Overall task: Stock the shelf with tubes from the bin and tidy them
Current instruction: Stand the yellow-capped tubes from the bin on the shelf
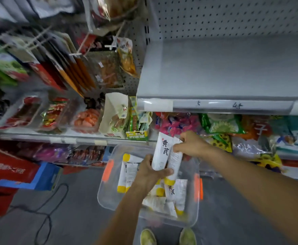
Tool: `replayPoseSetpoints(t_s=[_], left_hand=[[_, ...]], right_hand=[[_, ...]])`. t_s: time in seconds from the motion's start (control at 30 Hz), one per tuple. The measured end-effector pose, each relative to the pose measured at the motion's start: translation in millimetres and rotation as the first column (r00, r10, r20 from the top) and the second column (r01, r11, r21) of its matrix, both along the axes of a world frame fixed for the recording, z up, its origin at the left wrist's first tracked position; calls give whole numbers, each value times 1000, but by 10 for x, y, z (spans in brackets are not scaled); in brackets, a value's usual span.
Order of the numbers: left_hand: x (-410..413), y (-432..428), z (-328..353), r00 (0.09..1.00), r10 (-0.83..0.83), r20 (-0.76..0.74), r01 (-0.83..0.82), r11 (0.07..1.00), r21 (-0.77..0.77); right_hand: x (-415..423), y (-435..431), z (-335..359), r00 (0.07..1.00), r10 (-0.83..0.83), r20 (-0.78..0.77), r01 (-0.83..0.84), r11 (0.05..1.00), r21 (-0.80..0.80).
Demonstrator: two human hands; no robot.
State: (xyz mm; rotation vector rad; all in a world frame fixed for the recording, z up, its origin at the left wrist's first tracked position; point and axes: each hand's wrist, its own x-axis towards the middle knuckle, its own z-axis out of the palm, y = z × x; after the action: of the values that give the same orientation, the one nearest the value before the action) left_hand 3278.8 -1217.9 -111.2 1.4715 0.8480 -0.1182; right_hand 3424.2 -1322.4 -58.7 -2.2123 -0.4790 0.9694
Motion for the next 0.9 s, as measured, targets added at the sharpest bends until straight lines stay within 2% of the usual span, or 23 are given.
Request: replayPoseSetpoints(t_s=[0.13,0.27,0.33,0.43,0.5,0.57,0.63,0.77,0.9], left_hand=[[98,-71,427,995,7,102,-16,996,86],[111,-35,724,991,2,133,-25,985,170],[89,8,844,983,50,177,-69,993,101],[75,58,1013,964,133,229,-127,991,-38],[71,83,1144,946,179,270,-159,983,-94],[67,98,1279,928,194,317,-159,978,-132],[61,93,1435,916,173,362,-139,983,-119],[51,78,1771,894,76,441,-87,996,5],[101,-34,2214,831,-94,548,2,986,166]], right_hand=[[5,15,437,993,-106,-60,109,993,50],[-12,-15,769,976,-95,-194,130,975,179],[-39,-67,901,969,-56,-240,114,965,237],[-129,-181,1052,968,61,-244,-13,981,193],[-198,-242,1115,933,142,-331,-92,982,163],[-284,-272,1197,910,196,-364,-124,969,213],[-354,-302,1290,927,187,-325,-96,956,277],[-417,-396,1546,968,89,-235,6,926,377],[-436,-430,1873,1000,28,8,-28,906,422]])
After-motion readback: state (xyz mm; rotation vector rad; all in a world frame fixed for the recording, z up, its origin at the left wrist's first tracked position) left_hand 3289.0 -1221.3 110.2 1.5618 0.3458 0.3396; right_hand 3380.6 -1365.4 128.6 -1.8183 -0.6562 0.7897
